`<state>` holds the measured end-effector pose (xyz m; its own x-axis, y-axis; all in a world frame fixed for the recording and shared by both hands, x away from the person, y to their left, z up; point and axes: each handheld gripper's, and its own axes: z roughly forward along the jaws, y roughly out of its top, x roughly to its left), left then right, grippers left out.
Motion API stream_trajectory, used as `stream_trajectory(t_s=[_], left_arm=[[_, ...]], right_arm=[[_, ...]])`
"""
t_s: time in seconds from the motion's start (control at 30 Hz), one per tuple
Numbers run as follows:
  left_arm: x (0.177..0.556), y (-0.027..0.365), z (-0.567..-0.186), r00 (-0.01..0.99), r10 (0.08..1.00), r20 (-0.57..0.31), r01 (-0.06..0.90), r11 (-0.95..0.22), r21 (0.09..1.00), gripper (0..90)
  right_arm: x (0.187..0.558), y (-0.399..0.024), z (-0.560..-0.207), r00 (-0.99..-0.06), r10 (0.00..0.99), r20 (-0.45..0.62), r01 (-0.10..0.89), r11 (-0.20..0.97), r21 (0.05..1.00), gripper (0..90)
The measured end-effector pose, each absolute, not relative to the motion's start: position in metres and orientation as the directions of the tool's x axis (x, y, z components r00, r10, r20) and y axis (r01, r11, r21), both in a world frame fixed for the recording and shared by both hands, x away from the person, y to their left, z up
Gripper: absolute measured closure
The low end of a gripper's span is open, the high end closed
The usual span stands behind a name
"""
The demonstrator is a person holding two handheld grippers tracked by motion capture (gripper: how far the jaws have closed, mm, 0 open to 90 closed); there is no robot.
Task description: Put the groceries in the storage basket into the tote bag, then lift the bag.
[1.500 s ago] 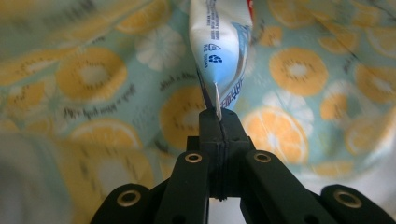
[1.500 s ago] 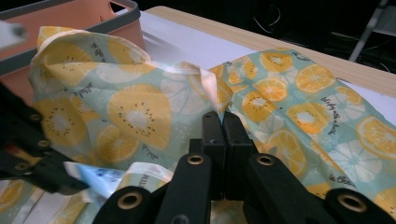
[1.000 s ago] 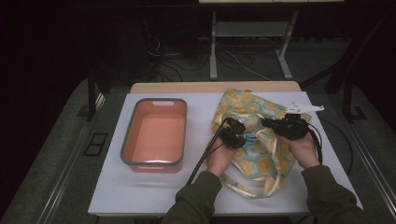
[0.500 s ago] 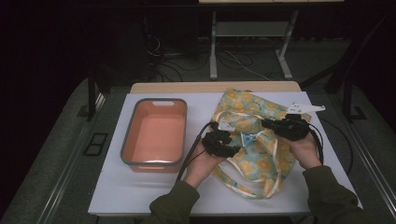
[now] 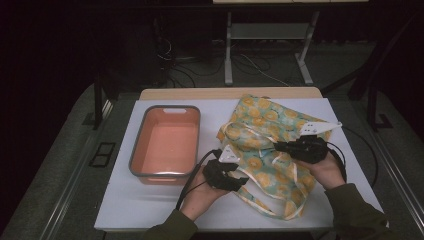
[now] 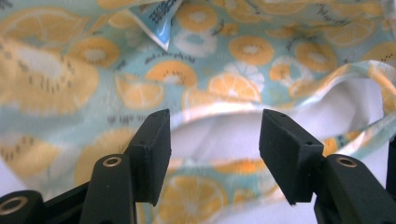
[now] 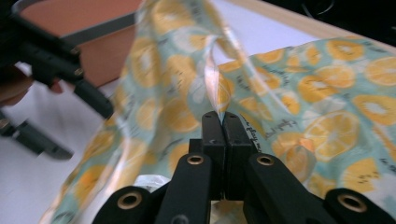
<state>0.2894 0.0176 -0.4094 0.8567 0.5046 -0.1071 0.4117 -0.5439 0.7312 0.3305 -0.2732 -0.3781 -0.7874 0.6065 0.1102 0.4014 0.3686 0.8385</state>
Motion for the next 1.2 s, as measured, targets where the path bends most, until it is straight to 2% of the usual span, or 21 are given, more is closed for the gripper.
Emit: stream_trajectory(t_s=[0.4, 0.43, 0.67, 0.77, 0.9, 0.93, 0.97, 1.03, 1.07, 1.1, 1.2], left_arm=[[0.283, 0.022, -0.421, 0.842, 0.528, -0.108, 0.442, -0.562, 0.699, 41.9], [0.283, 0.022, -0.422, 0.843, 0.527, -0.109, 0.441, -0.561, 0.701, 41.9], [0.288, 0.024, -0.428, 0.826, 0.554, -0.097, 0.459, -0.564, 0.687, 41.5], [0.288, 0.026, -0.426, 0.824, 0.559, -0.097, 0.458, -0.555, 0.694, 40.4], [0.286, 0.022, -0.424, 0.82, 0.565, -0.09, 0.458, -0.553, 0.696, 38.6], [0.286, 0.021, -0.425, 0.82, 0.566, -0.084, 0.457, -0.559, 0.692, 38.3], [0.286, 0.02, -0.425, 0.82, 0.567, -0.082, 0.457, -0.561, 0.69, 38.2], [0.286, 0.02, -0.426, 0.821, 0.565, -0.081, 0.457, -0.565, 0.687, 38.2], [0.286, 0.02, -0.426, 0.819, 0.567, -0.081, 0.457, -0.563, 0.689, 38.2], [0.286, 0.021, -0.426, 0.818, 0.57, -0.083, 0.46, -0.559, 0.69, 38.2], [0.287, 0.021, -0.426, 0.815, 0.574, -0.079, 0.461, -0.559, 0.69, 38.2]], right_arm=[[0.296, -0.251, -0.403, -0.847, 0.526, 0.085, 0.392, 0.508, 0.767, 87.8], [0.294, -0.25, -0.406, -0.847, 0.522, 0.1, 0.403, 0.509, 0.76, 85.4], [0.278, -0.243, -0.421, -0.84, 0.521, 0.152, 0.453, 0.519, 0.725, 47.9], [0.269, -0.241, -0.426, -0.839, 0.528, 0.132, 0.452, 0.542, 0.708, 38.8], [0.262, -0.238, -0.436, -0.838, 0.535, 0.11, 0.462, 0.587, 0.665, 33.9], [0.26, -0.237, -0.438, -0.845, 0.525, 0.105, 0.457, 0.606, 0.651, 35.5], [0.258, -0.235, -0.44, -0.85, 0.522, 0.072, 0.441, 0.629, 0.64, 43.7], [0.257, -0.233, -0.442, -0.859, 0.512, 0.026, 0.418, 0.67, 0.614, 52.0], [0.257, -0.233, -0.442, -0.864, 0.503, 0.02, 0.407, 0.674, 0.616, 64.7], [0.258, -0.234, -0.441, -0.868, 0.497, 0.012, 0.398, 0.679, 0.617, 71.7], [0.262, -0.238, -0.442, -0.864, 0.503, 0.018, 0.404, 0.672, 0.62, 84.6]])
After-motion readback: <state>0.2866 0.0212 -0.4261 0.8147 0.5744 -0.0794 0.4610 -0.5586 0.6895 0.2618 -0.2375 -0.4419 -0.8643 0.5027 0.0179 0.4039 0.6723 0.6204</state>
